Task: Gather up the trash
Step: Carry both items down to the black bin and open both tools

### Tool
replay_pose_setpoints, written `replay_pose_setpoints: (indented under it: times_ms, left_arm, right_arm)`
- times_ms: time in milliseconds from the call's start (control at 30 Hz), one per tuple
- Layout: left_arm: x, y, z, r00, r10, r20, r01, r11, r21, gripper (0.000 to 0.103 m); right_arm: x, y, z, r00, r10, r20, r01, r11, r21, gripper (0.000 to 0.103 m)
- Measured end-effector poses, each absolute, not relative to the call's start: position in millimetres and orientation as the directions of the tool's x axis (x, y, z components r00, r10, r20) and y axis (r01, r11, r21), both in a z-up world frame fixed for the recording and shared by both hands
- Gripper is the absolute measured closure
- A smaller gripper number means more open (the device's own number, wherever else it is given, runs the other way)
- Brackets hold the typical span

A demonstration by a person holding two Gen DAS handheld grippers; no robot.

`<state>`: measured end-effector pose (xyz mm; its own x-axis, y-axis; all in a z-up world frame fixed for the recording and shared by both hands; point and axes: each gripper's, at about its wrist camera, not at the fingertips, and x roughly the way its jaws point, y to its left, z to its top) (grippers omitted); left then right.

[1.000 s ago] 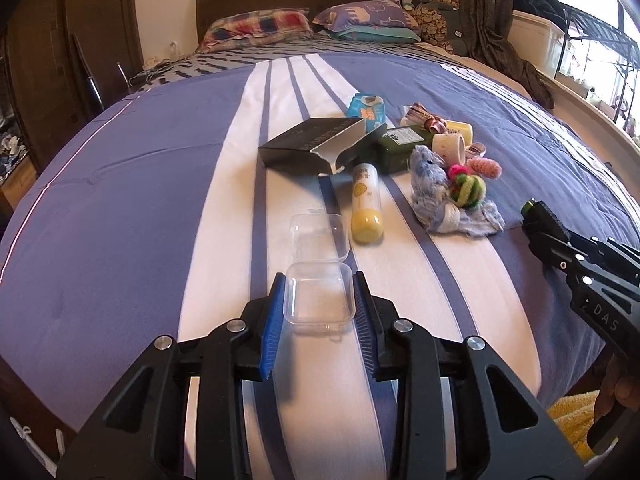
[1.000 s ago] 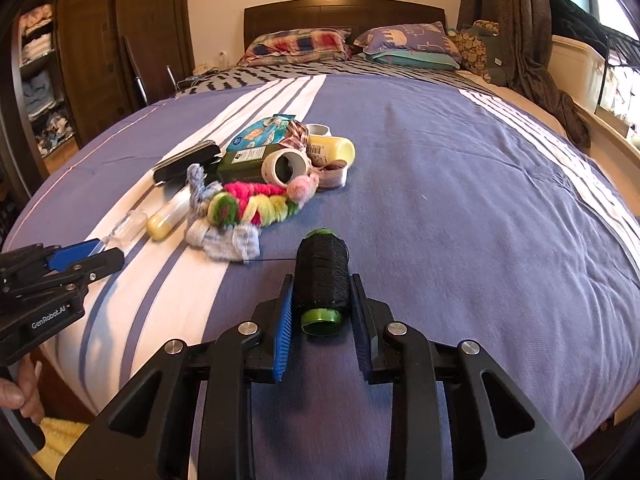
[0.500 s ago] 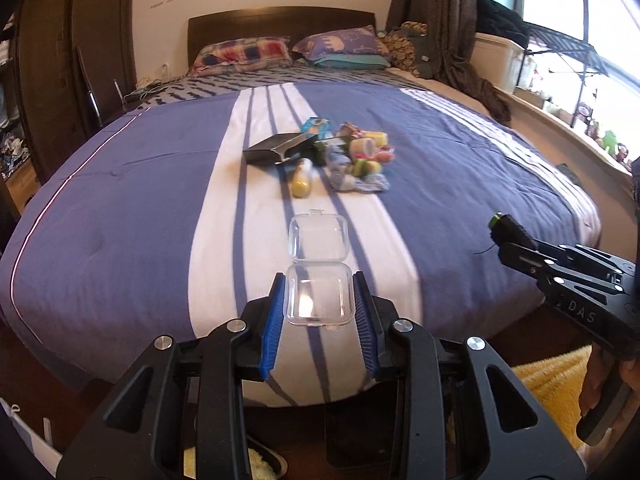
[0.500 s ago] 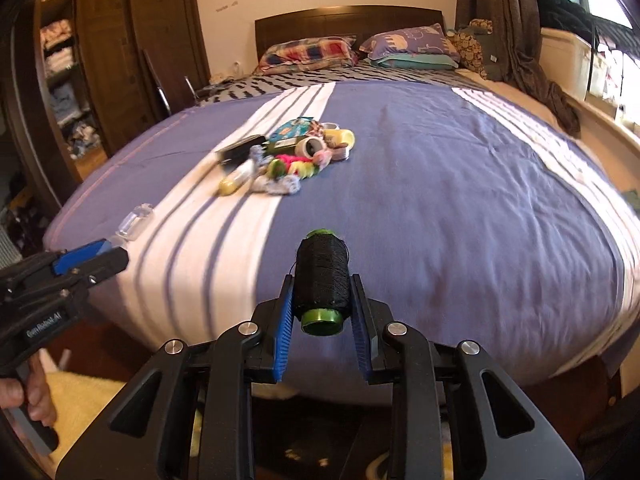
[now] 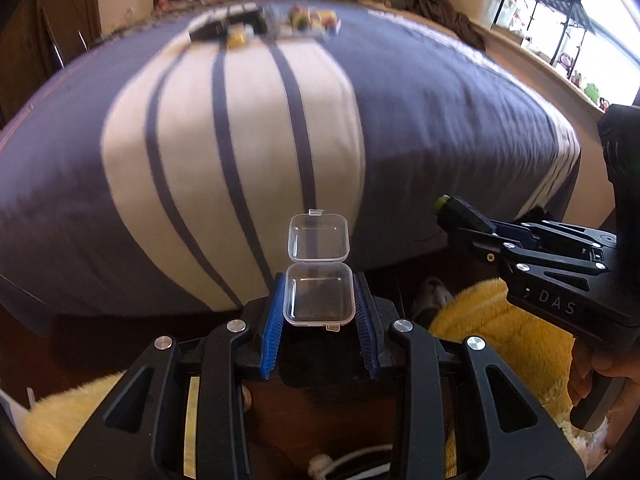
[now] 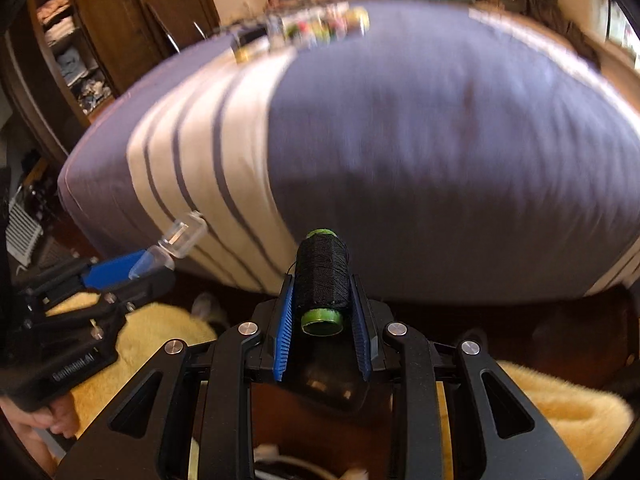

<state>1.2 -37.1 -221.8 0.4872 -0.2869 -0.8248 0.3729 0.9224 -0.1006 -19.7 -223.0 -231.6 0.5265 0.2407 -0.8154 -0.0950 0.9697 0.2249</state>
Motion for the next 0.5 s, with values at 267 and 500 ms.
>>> replay_pose_setpoints:
  times_ms: [267,500]
  left_arm:
    - [17.5,-43.4,-306.2,0.305,-0.277,-0.911,0.358,0.920,-0.160,0.072]
    - [31.4,-50.1,-361.7,0.207,-0.268,-0.941,0.370,0.912,-0.178,0.072]
  right_arm:
    - [-7.4,-220.6,-305.2,0.388,0.250,-0.887,-0.046,0.967,0.252,0.076]
    - [13.3,-216.3,-359.1,0.275,0.256,-0.927,-0.007,0.965,0.264,0.075]
